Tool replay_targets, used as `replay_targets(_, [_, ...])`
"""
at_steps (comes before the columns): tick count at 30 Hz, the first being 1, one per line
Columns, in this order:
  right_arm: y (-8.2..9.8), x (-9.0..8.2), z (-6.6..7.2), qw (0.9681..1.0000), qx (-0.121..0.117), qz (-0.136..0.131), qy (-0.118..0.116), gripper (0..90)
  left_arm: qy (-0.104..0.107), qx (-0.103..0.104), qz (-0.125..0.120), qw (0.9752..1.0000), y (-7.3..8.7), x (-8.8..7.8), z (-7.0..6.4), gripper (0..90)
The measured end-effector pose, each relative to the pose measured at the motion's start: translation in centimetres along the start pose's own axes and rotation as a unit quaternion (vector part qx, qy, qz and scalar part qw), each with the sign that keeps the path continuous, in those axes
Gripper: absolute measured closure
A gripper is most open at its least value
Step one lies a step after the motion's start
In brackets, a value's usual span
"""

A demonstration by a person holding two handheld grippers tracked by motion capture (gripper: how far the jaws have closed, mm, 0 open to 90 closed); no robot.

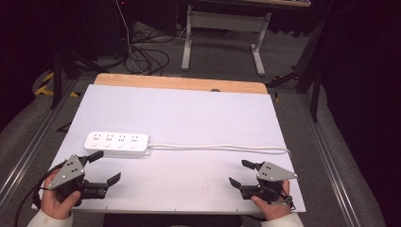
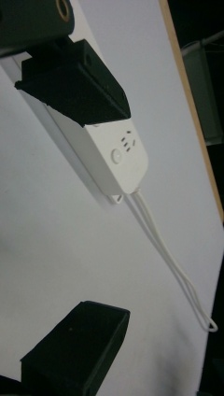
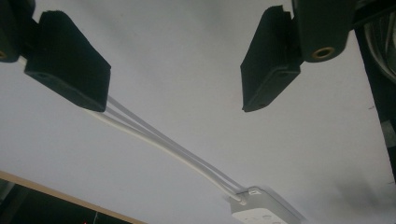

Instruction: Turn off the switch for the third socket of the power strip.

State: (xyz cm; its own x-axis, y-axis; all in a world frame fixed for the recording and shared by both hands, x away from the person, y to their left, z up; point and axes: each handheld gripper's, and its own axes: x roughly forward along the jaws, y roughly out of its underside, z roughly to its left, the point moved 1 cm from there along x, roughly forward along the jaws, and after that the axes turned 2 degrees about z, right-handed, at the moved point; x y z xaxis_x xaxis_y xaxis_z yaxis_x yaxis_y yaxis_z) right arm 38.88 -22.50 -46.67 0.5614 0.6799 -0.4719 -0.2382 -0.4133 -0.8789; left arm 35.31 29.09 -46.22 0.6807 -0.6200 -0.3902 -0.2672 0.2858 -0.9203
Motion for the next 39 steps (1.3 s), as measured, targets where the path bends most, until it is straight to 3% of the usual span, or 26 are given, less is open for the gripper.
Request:
replay_targets(2, [0.0,0.0,0.0,1.0000,-0.001,0.000,0.000,24.3,0.002,0.005,0.013,0.9999,0.4,0.2,-0.1,7.0])
replay_targets(7, [0.0,0.0,0.0,1.0000,-0.002,0.000,-0.004,24.3,0.022,-0.036,0.006,0.9991,1.5,0.6,0.1,6.6])
replay_targets(11, [0.0,0.1,0.1,1.0000,-0.003,0.001,-0.005,24.3,0.031,-0.046,0.010,0.9984,2.4,1.1,0.5,7.0])
replay_targets(18, [0.1,0.2,0.0,1.0000,0.000,0.004,-0.006,24.3,0.042,-0.019,0.024,0.9986,2.6,1.1,0.4,7.4])
replay_targets(21, [0.1,0.2,0.0,1.0000,-0.001,0.006,-0.006,24.3,0.032,-0.011,0.030,0.9990,2.6,1.0,0.3,7.4])
replay_targets(27, [0.2,0.3,-0.1,0.9999,0.001,0.010,-0.006,24.3,0.027,-0.037,0.032,0.9984,2.5,0.6,-0.1,7.4])
replay_targets(32, [0.3,0.5,-0.1,0.9999,0.003,0.012,-0.008,24.3,0.021,-0.049,0.023,0.9983,2.6,0.5,0.4,7.4])
replay_targets(39, [0.3,0.6,-0.2,0.9999,0.004,0.014,-0.007,24.3,0.022,-0.020,0.028,0.9992,2.4,0.4,0.6,7.4])
